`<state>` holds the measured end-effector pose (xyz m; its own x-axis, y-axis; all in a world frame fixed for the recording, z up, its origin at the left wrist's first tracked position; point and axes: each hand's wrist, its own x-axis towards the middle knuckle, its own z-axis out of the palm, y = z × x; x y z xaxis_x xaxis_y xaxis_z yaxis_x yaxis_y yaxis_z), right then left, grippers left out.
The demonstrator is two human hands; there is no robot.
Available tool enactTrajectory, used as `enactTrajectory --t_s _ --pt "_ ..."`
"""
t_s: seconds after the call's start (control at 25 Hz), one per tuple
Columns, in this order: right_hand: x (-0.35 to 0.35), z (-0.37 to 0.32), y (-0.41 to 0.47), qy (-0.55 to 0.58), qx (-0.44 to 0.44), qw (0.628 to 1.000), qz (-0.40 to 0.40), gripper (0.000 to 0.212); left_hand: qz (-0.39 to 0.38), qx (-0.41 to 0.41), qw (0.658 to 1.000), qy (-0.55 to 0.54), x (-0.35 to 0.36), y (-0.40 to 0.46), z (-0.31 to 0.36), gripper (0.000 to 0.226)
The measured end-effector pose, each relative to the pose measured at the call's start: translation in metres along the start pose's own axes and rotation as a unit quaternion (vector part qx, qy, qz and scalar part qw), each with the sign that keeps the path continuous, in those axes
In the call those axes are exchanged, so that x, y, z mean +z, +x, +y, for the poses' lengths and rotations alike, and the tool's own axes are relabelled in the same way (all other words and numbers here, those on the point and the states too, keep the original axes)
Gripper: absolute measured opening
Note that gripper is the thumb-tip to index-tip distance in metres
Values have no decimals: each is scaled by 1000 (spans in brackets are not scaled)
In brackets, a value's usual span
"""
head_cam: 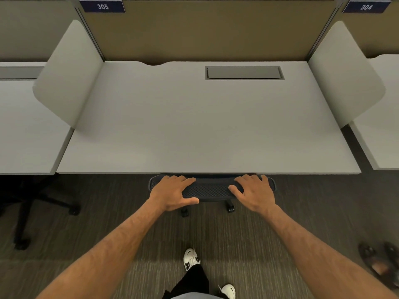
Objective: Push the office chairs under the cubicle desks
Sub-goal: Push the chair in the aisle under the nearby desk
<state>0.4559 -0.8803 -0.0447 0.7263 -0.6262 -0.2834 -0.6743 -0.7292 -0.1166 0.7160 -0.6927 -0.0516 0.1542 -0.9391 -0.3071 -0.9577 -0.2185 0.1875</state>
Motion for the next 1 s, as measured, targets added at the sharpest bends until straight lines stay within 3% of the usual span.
enactTrajectory --t_s 0.28,0.48,0.68,0.8,1.0 --pt "-4 0 -1 10 -3 1000 -20 74 -17 -8 1000 6 -4 -1 2 97" --pt "-7 -3 -7 -34 -33 997 -61 40 -42 -46 998 2 -14 -10 13 94" --pt "-9 10 -24 7 -76 996 -48 79 28 -150 988 -20 0 -44 38 83" --pt "-15 17 -27 23 -109 993 -51 67 56 -215 975 -29 3 -68 59 78" --pt "-18 -20 -26 61 -211 973 -65 67 78 -308 945 -76 16 -129 93 78"
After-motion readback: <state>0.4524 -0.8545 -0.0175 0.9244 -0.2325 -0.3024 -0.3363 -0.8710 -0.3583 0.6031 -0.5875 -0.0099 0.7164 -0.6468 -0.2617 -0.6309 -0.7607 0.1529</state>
